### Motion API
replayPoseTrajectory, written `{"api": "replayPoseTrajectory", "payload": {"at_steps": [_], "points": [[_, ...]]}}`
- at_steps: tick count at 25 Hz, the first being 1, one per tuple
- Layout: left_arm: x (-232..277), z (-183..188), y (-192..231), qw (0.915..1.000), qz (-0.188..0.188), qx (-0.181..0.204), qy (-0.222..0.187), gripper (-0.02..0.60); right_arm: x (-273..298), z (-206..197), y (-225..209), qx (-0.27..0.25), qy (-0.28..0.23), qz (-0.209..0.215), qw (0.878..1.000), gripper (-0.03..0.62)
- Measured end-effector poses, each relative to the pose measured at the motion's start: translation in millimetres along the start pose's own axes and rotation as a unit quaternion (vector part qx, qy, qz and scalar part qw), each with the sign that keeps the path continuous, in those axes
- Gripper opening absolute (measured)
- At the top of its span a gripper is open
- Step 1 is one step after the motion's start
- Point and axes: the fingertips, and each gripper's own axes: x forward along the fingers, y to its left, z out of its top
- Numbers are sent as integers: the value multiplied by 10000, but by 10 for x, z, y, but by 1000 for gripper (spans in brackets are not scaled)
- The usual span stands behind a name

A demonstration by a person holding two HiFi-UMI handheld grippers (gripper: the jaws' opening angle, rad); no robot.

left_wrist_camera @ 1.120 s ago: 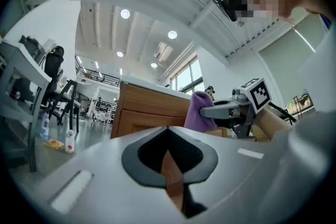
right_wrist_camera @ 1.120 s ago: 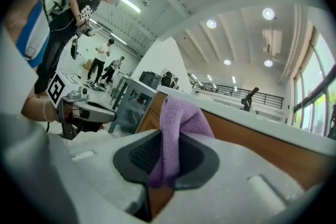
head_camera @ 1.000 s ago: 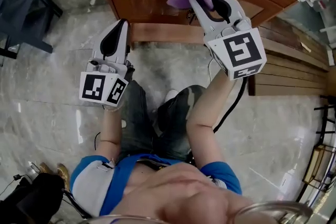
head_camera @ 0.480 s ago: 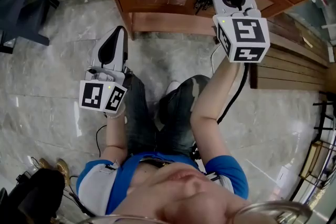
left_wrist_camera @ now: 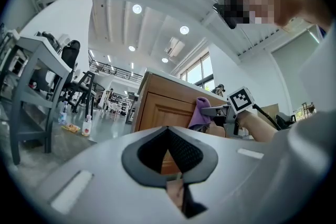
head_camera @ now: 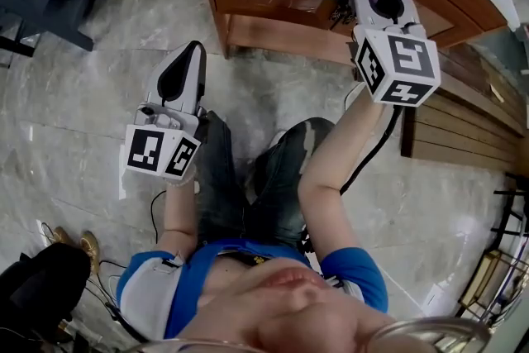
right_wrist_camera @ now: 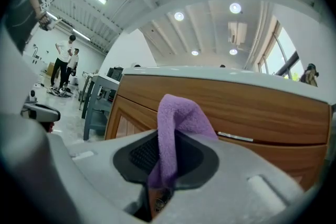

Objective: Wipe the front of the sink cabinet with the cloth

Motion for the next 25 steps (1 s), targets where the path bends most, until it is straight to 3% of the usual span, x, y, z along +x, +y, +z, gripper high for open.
{"api": "replayPoseTrajectory", "payload": {"at_steps": [14,25], "points": [[-248,-33,20,9992,375,-29,92,-2,360,224,719,-103,-365,921,9950,61],[-597,60,224,9954,940,139,84,-2,766,462,1476,-109,-680,1699,9831,61]]}}
